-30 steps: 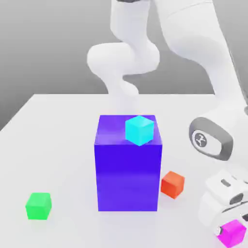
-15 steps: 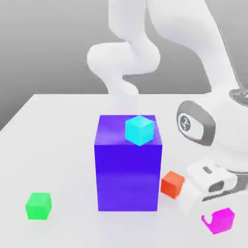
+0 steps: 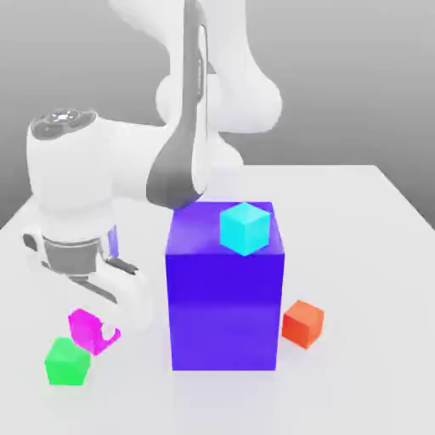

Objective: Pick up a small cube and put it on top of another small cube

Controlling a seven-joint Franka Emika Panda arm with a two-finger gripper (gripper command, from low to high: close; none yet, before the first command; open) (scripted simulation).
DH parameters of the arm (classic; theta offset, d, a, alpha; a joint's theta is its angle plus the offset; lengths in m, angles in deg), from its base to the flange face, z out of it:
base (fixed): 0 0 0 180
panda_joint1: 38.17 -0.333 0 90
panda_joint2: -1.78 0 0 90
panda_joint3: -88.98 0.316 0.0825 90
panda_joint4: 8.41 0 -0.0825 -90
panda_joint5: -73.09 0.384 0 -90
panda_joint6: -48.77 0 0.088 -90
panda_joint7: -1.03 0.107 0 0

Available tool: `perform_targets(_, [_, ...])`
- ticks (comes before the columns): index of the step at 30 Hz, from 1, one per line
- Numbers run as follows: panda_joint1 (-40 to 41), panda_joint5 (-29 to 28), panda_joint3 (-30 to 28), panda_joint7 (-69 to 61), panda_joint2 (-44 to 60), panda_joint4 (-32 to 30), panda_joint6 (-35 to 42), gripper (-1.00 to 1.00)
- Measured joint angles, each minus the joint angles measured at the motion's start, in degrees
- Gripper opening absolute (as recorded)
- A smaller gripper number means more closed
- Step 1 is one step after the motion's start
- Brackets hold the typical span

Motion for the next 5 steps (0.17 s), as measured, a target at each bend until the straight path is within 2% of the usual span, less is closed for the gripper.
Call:
perform_targets(1, [0.7,0.9,0.2,-0.6,2.0,0.1,-1.9,-1.0])
perform_targets(2, [1.0,1.5,0.2,-1.0,3.2,0.1,-3.0,1.0])
perform_targets(5, [1.0,1.5,0.2,-1.0,3.2,0.1,-3.1,1.0])
